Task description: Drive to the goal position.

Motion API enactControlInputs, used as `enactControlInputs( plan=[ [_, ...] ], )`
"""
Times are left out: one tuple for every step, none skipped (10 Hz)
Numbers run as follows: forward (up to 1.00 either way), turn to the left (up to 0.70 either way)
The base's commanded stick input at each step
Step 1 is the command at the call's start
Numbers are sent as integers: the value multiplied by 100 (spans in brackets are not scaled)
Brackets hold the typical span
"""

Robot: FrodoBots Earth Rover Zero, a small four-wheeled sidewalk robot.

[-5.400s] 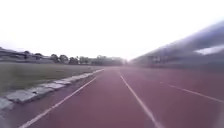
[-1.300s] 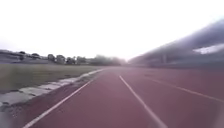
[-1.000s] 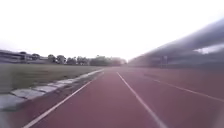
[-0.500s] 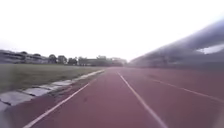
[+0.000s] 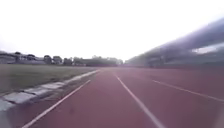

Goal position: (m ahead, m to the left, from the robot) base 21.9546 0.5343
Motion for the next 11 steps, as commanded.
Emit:
enactControlInputs(
  plan=[
    [70,0],
    [70,0],
    [70,-6],
    [70,-24],
    [70,-27],
    [70,-17],
    [70,-1],
    [70,0],
    [70,0],
    [70,0],
    [70,0]
  ],
)
